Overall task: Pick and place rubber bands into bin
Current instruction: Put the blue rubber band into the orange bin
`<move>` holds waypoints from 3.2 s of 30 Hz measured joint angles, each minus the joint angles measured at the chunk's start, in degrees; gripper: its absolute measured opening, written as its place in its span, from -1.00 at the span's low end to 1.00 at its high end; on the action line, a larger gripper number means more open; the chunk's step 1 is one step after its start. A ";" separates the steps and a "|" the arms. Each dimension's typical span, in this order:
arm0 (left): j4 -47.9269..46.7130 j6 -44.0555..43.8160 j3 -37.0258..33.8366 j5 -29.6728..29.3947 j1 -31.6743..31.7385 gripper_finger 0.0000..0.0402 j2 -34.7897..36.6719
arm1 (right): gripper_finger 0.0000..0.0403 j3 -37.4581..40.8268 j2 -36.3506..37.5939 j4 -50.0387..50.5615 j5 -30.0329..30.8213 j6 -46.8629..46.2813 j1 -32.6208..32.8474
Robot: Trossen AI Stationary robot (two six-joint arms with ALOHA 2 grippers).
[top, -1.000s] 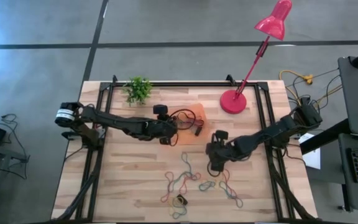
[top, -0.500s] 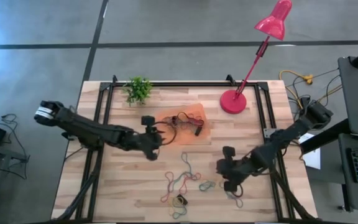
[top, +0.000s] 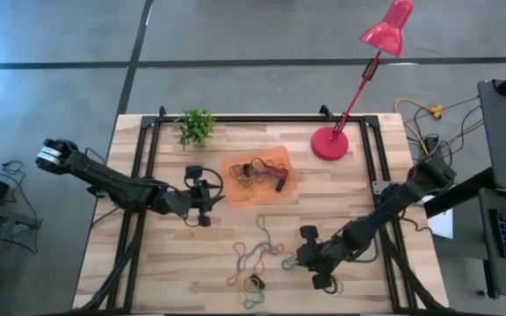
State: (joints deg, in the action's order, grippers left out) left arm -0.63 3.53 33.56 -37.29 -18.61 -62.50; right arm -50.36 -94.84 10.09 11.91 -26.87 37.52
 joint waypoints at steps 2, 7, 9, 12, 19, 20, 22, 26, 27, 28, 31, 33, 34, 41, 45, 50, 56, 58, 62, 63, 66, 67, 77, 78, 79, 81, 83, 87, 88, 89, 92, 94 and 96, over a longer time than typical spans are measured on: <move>0.48 -0.11 -0.07 -0.29 0.00 -0.42 0.75 | -0.72 -0.46 -1.40 -0.07 0.97 0.37 -0.02; 0.16 -0.13 -0.17 -0.68 -0.04 -0.42 2.14 | -0.72 -1.29 -4.89 0.18 1.71 1.71 0.39; 0.17 -0.13 -0.20 -0.75 -0.04 -0.42 2.33 | -0.72 -1.67 -5.66 0.46 1.71 1.81 0.84; 0.16 -0.11 -0.21 -0.82 -0.03 -0.42 2.07 | -0.72 -2.21 -6.32 0.61 1.65 1.67 1.15; 0.13 -0.09 -0.31 -2.26 -0.02 -0.42 1.05 | -0.72 -2.53 -6.15 1.64 5.58 3.09 2.27; 0.10 -0.09 -0.34 -2.26 -0.02 -0.42 1.05 | -0.72 -2.55 -6.24 1.58 6.03 3.75 2.38; 0.18 -0.09 -0.34 -2.26 -0.02 -0.42 1.05 | -0.72 -2.55 -6.66 1.65 6.09 4.62 2.40; 0.14 -0.11 -0.42 -2.26 -0.02 -0.42 1.10 | -0.72 -2.53 -7.89 1.71 6.09 5.24 2.44; 0.17 -0.10 -0.43 -2.26 -0.02 -0.42 1.12 | -0.72 -2.53 -8.03 1.62 6.08 5.31 2.46; 0.16 -0.10 -0.43 -2.26 -0.02 -0.42 1.11 | -0.72 -2.53 -8.09 1.63 6.08 5.44 2.52; 0.16 -0.08 -0.45 -2.33 -0.02 -0.42 1.05 | -0.68 -2.53 -8.14 1.64 6.09 5.53 2.64; 0.16 -0.08 -0.50 -2.37 -0.02 -0.42 1.05 | -0.63 -2.53 -8.14 1.64 6.09 5.87 2.63; 0.16 -0.08 -0.57 -2.37 -0.02 -0.42 1.05 | -0.60 -2.53 -8.14 1.66 6.11 5.97 2.61; 0.16 -0.09 -0.96 -2.68 -0.02 -0.42 1.05 | -0.45 -2.53 -8.14 1.64 6.15 6.08 2.60; 0.16 -0.08 -1.02 -2.72 -0.02 -0.42 1.05 | -0.43 -2.53 -8.14 1.62 6.15 5.86 2.60; 0.16 -0.08 -1.07 -3.47 -0.02 -0.42 1.05 | -0.44 -2.53 -8.52 1.29 6.20 4.77 2.58; 0.07 -0.08 -1.13 -3.63 0.00 -0.42 1.05 | -0.52 -3.22 -11.55 -0.53 6.27 4.33 2.55; 0.17 -0.08 -1.13 -3.61 0.00 -0.42 1.05 | -0.55 -3.72 -11.86 -0.18 6.35 4.33 2.56; 0.11 -0.08 -1.20 -3.61 0.00 -0.42 1.05 | -0.65 -3.90 -11.21 0.34 6.04 4.55 2.56; 0.12 -0.08 -1.22 -3.63 0.00 -0.42 1.05 | -0.69 -3.88 -10.83 0.87 6.02 4.59 2.54; 0.13 -0.08 -1.22 -3.63 0.00 -0.42 1.05 | -0.82 -4.27 -9.76 1.84 6.03 4.84 2.56; 0.11 -0.08 -1.22 -3.63 0.00 -0.42 1.05 | -0.87 -4.54 -9.47 2.62 6.04 4.87 2.56; 0.07 -0.06 -1.34 -3.70 0.00 -0.42 1.05 | -0.96 -7.77 -8.66 8.71 9.02 4.82 2.60; 0.08 -0.06 -1.35 -3.70 0.00 -0.42 1.05 | -0.96 -7.77 -8.66 8.74 8.97 4.68 2.60; 0.11 -0.06 -1.35 -3.71 0.00 -0.42 1.05 | -0.96 -7.77 -8.66 8.65 8.83 4.61 2.60; 0.10 -0.06 -1.37 -3.70 0.00 -0.42 1.03 | -0.94 -7.72 -8.66 8.57 8.60 4.59 2.60; 0.11 -0.06 -1.39 -3.70 0.00 -0.42 1.03 | -0.91 -7.66 -8.66 8.49 8.52 4.55 2.60; 0.10 -0.06 -1.46 -3.72 0.00 -0.42 1.03 | -0.78 -7.66 -8.66 7.47 7.97 4.38 2.51; 0.11 -0.06 -1.46 -3.72 0.00 -0.42 1.03 | -0.74 -7.66 -8.66 7.30 7.69 4.36 2.45; 0.11 -0.06 -1.46 -3.72 0.00 -0.42 1.03 | -0.70 -7.66 -8.66 7.31 7.55 4.35 2.42; 0.11 -0.06 -1.50 -3.72 0.00 -0.42 1.03 | -0.59 -7.62 -8.84 7.26 7.28 4.35 2.40; 0.11 -0.06 -1.52 -3.73 0.00 -0.42 1.03 | -0.53 -7.55 -8.93 7.30 6.41 4.35 2.40; 0.11 -0.06 -1.53 -3.74 0.00 -0.42 1.03 | -0.49 -7.53 -8.93 7.26 5.80 4.32 2.34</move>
State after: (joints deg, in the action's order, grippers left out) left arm -0.51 3.47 32.02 -41.04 -18.61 -61.47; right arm -57.89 -103.77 17.34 17.72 -22.56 39.86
